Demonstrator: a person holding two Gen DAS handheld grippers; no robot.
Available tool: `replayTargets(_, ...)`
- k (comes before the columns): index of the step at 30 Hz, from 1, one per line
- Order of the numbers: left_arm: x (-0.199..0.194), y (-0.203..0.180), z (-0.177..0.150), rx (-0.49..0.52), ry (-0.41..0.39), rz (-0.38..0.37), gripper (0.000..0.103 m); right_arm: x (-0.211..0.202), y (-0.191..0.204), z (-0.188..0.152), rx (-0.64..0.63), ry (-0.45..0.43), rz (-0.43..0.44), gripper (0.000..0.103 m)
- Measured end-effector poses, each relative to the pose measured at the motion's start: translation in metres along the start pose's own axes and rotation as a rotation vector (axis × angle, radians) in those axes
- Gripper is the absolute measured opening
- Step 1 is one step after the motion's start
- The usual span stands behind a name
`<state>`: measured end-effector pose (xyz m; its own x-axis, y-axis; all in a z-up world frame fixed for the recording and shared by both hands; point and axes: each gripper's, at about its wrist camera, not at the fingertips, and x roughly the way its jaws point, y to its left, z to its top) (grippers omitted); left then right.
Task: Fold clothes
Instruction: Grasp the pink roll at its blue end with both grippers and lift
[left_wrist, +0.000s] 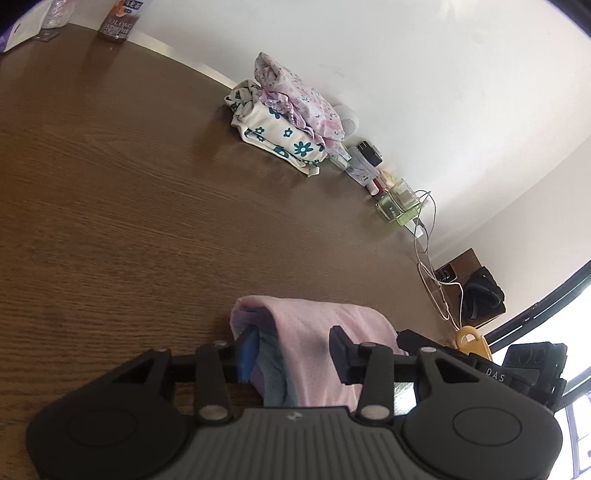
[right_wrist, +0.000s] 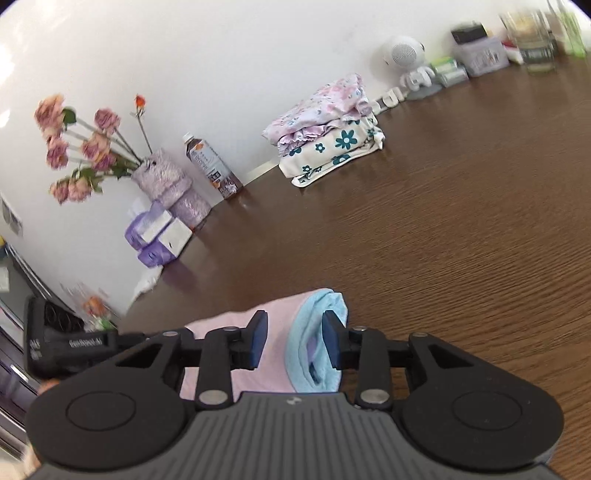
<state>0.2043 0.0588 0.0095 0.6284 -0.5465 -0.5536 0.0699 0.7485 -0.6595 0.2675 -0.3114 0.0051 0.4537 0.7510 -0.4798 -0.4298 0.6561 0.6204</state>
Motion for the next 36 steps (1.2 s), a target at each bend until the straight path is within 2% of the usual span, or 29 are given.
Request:
replayTargets(1, 0.002, 0.0, 0.0, -0.009, -0.004, -0.002, 0.033, 0.004, -0.002, 0.001, 0.015, 0.002, 0.001, 0.032)
replayTargets(2, 0.004, 0.002, 0.0, -0.018, -0.003, -0.008, 0.017, 0.007, -0.002, 0.0, 0.013, 0.003, -0.009, 0.026)
replayTargets(3, 0.005, 0.004, 0.0, -0.026, 0.007, -0.018, 0.012, 0.009, -0.003, -0.001, 0.006, 0.005, -0.02, 0.021)
replayTargets(5, 0.008, 0.008, 0.0, -0.034, 0.025, -0.033, 0.009, 0.011, -0.005, -0.003, -0.008, 0.007, -0.038, 0.015)
replayTargets(10, 0.01, 0.012, 0.001, -0.013, 0.065, -0.034, 0.008, 0.011, 0.001, -0.011, -0.099, -0.007, -0.069, 0.011)
replayTargets(12, 0.009, 0.013, 0.001, -0.019, 0.071, -0.04, 0.011, 0.007, 0.0, -0.01, -0.081, -0.011, -0.052, 0.014)
replayTargets(14, 0.004, 0.012, -0.001, -0.021, 0.068, -0.06, 0.021, 0.003, -0.001, -0.012, -0.067, -0.019, -0.043, 0.022)
replayTargets(15, 0.001, 0.01, -0.004, -0.016, 0.07, -0.071, 0.026, 0.002, -0.002, -0.013, -0.065, -0.019, -0.043, 0.024)
replayTargets(16, -0.002, 0.009, -0.007, -0.012, 0.073, -0.081, 0.038, 0.001, -0.002, -0.014, -0.063, -0.019, -0.042, 0.025)
replayTargets(17, -0.005, 0.007, -0.009, -0.008, 0.076, -0.092, 0.04, 0.0, -0.002, -0.016, -0.06, -0.019, -0.042, 0.025)
replayTargets(19, -0.006, 0.003, -0.016, 0.012, 0.097, -0.101, 0.039, -0.002, -0.002, -0.018, -0.056, -0.018, -0.04, 0.025)
replayTargets(21, -0.004, -0.001, -0.021, 0.04, 0.109, -0.092, 0.033, -0.004, -0.002, -0.02, -0.051, -0.018, -0.039, 0.024)
replayTargets(22, -0.003, -0.002, -0.023, 0.06, 0.114, -0.081, 0.012, -0.005, -0.002, -0.021, -0.049, -0.018, -0.038, 0.02)
replayTargets(23, -0.002, -0.002, -0.025, 0.074, 0.122, -0.076, 0.009, -0.006, -0.002, -0.022, -0.047, -0.018, -0.038, 0.013)
replayTargets(27, -0.005, 0.0, -0.028, 0.121, 0.15, -0.072, 0.007, -0.011, 0.001, -0.026, -0.048, -0.019, -0.037, 0.009)
replayTargets(32, -0.015, 0.006, -0.024, 0.154, 0.154, -0.04, 0.007, -0.016, 0.007, -0.03, -0.06, -0.02, -0.038, 0.009)
replayTargets(34, -0.021, 0.007, -0.023, 0.154, 0.142, -0.025, 0.012, -0.018, 0.01, -0.031, -0.065, -0.021, -0.038, 0.013)
replayTargets(36, -0.029, 0.002, -0.024, 0.168, 0.108, -0.004, 0.024, -0.02, 0.013, -0.033, -0.07, -0.021, -0.038, 0.033)
